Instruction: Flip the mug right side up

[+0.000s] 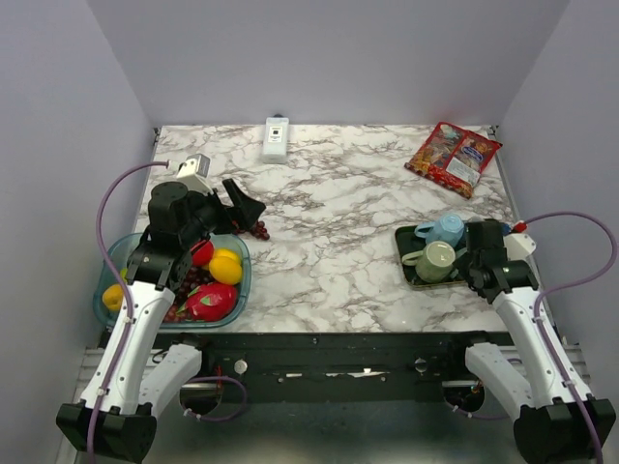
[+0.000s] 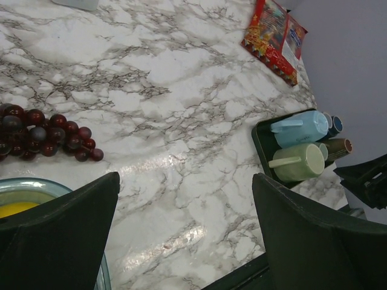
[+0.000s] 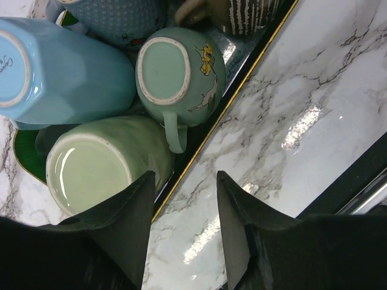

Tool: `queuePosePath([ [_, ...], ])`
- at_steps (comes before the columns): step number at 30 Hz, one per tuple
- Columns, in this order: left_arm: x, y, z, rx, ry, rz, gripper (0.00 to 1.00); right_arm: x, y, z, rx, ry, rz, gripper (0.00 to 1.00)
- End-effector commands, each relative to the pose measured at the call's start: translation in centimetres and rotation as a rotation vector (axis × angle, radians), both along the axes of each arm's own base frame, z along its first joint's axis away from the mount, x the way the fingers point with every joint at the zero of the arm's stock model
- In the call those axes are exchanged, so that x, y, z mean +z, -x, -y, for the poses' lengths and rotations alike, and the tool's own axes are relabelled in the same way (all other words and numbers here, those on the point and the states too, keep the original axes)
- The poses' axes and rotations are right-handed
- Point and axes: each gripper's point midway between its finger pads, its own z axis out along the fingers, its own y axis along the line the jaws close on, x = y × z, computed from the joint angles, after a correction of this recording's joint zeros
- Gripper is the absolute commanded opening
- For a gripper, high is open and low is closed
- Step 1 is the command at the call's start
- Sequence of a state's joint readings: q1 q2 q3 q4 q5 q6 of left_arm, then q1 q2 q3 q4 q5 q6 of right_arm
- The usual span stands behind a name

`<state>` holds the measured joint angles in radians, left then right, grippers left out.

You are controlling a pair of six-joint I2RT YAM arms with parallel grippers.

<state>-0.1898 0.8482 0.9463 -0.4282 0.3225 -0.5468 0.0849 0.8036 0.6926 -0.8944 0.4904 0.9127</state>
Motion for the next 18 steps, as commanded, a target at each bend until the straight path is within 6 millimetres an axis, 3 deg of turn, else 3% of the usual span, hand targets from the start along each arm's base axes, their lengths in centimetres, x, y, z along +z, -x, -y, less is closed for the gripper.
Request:
queuePosePath([
  [1,0.1,-0.7,-0.1,0.009,-0.005,0.011,0.99,-1.0,-0.9,0.7,-0.023,0.038,-0.023,0.52],
  [8,0.0,-1.3,0.1,0.006,0.001,0.014,0.99,-1.4,-2.5,0.7,0.010,0.063,-0.045,0.52],
  [18,-1.2,-1.8,0.1,0.010,-0.010,-0.013,0.99,-3.7,-2.7,1.3,-0.007,0.060,-0.088,0.52],
])
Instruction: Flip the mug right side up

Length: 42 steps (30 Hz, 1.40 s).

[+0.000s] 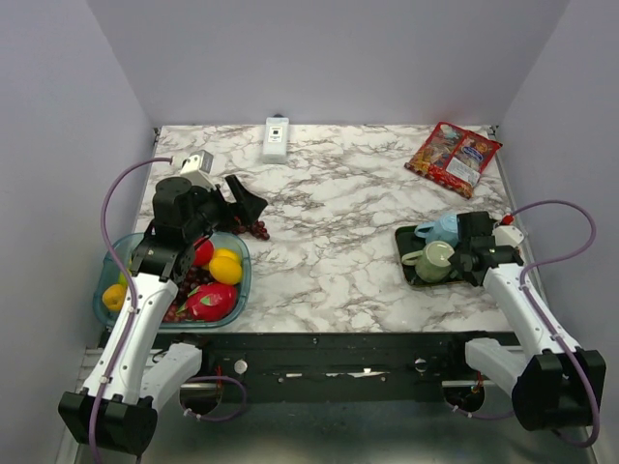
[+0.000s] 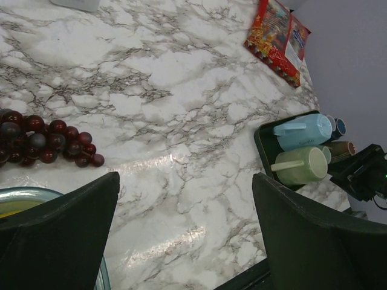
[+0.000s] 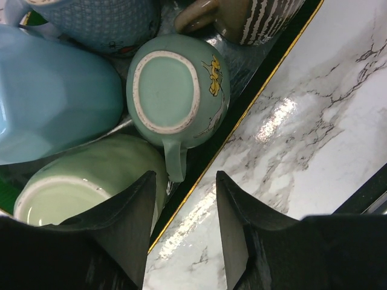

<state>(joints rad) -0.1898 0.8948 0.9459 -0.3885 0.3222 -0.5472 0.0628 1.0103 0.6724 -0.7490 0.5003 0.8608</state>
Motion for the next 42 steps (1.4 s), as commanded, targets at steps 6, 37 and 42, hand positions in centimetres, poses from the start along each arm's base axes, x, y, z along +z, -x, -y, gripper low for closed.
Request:
queuePosePath([
  [6,-1.6,-0.8,-0.1,0.010,-0.006,-0.027,0.99,-1.0,-0.7,0.7,-0.002,0.002,0.007,0.47],
  [37,-2.9,-0.3,-0.7,0.026,-0.039,-0.054,0.99,-2.0,-2.5,-0.1,0.052,-0.090,-0.015,0.01],
  [42,-2.8,-0.2,-0.5,0.022,-0.033,-0.055,0.99,0.1,-2.6,0.2,0.063,-0.070,0.025,0.01],
])
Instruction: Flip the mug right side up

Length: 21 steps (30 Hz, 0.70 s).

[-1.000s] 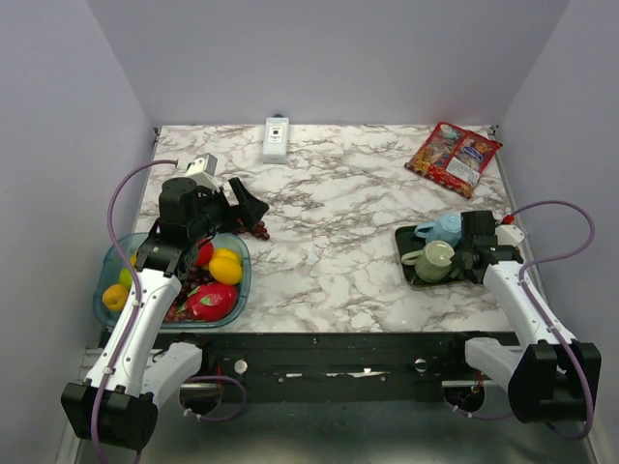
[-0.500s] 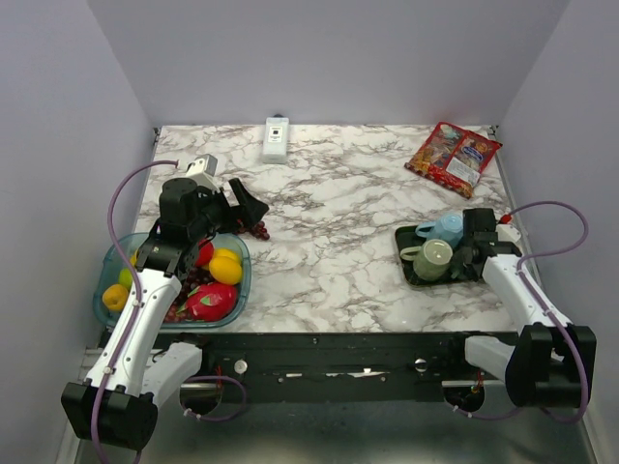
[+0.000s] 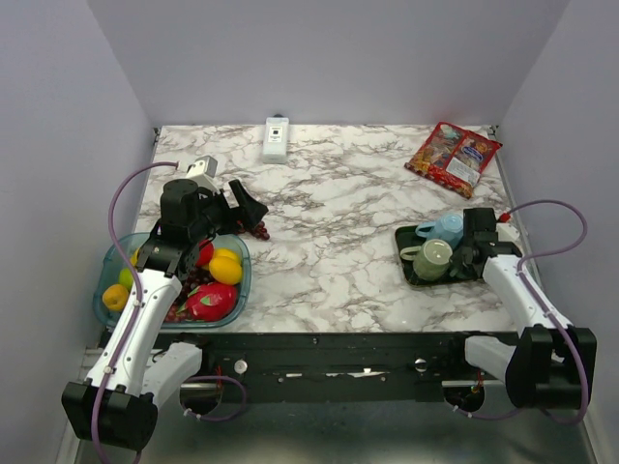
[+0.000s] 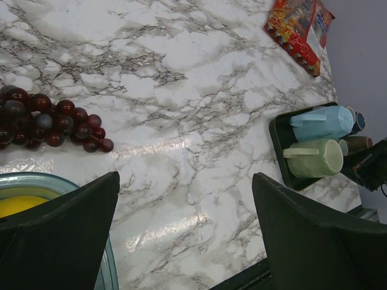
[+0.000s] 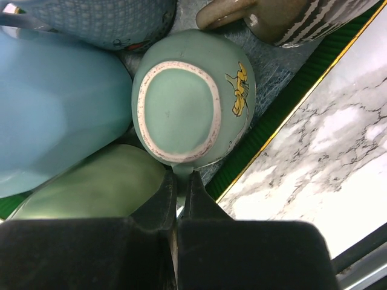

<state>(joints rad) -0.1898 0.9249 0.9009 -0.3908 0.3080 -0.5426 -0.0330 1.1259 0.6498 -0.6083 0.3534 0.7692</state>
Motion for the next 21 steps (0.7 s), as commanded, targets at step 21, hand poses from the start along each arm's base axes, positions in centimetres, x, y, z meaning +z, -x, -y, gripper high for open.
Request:
queuePosePath([
  [21,2.7,1.2,3.5,-0.165,0.192,0.031,0.99,18.9,-1.1,-3.6,0.203,-0.099,0.481,0.00],
])
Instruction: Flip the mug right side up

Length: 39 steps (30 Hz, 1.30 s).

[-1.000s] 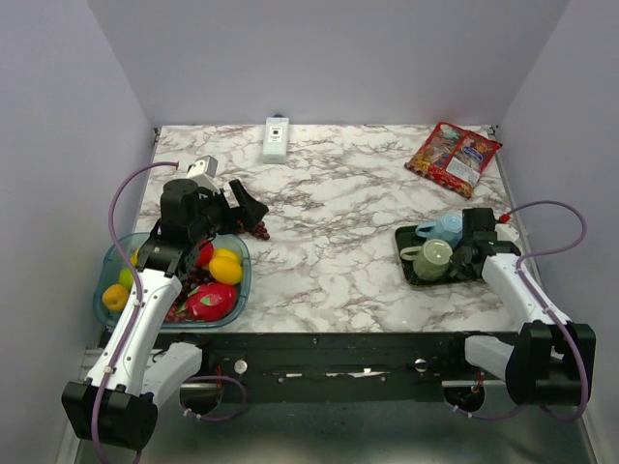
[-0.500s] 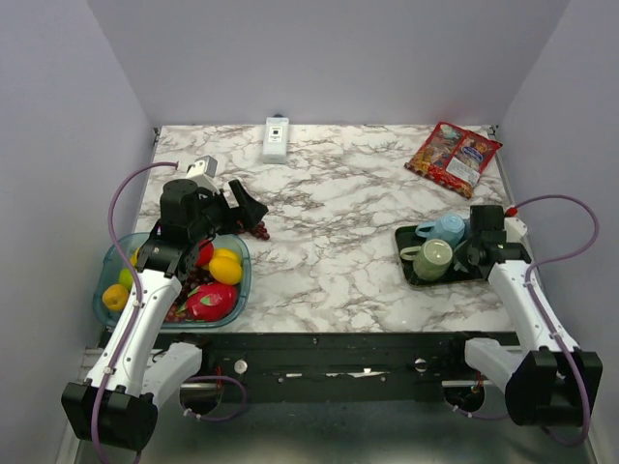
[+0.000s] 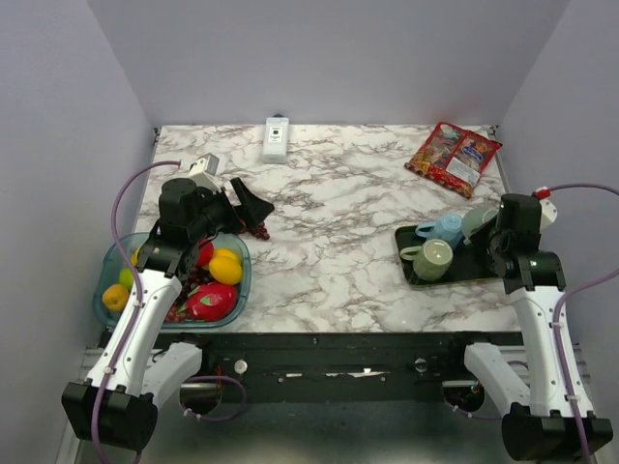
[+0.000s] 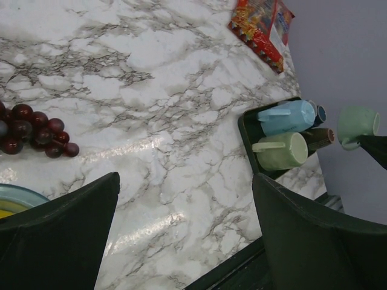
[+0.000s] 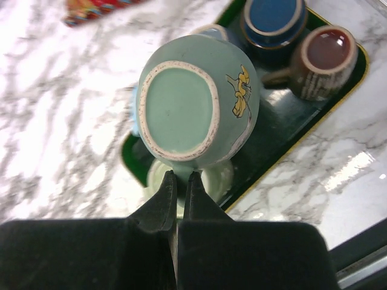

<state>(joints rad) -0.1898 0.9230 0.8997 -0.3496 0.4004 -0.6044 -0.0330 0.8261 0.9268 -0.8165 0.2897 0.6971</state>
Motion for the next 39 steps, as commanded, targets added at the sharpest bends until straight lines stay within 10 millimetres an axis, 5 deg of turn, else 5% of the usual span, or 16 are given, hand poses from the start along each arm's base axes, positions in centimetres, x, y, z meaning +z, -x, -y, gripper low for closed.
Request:
queuePosePath([
  [1,1.4,0.8,2.3,-0.109,0.131,0.016,0.99,5.3,-0.7,-3.4,0.150,-0.118,0.169,0.00],
  [9,4.2,2.6,8.0,-0.311,0.343,0.055,0.99,12.4,-2.0,-12.4,0.542,-0.490,0.477,0.00],
  [19,10.6,6.5,16.9,-0.546,0.636,0.105,0.99,20.1,-1.2,-16.3,0.766,-0.748,0.759,0.00],
  [21,12.2,6.0,18.3,-0.561,0.658,0.127,0.99,21.4,-0.9,-16.7,0.798,-0.787,0.802,0.00],
  [29,17.7,5.3,22.5,-0.660,0.773,0.197,0.99,23.1,0.4,-18.4,0.878,-0.876,0.845,0.00],
  [34,19.2,6.0,25.1,-0.729,0.814,0.178,0.99,22.8,0.7,-19.1,0.901,-0.899,0.846,0.00],
  [39,19.5,6.1,26.3,-0.743,0.858,0.120,0.84,22.4,0.6,-19.2,0.904,-0.898,0.843,0.01],
])
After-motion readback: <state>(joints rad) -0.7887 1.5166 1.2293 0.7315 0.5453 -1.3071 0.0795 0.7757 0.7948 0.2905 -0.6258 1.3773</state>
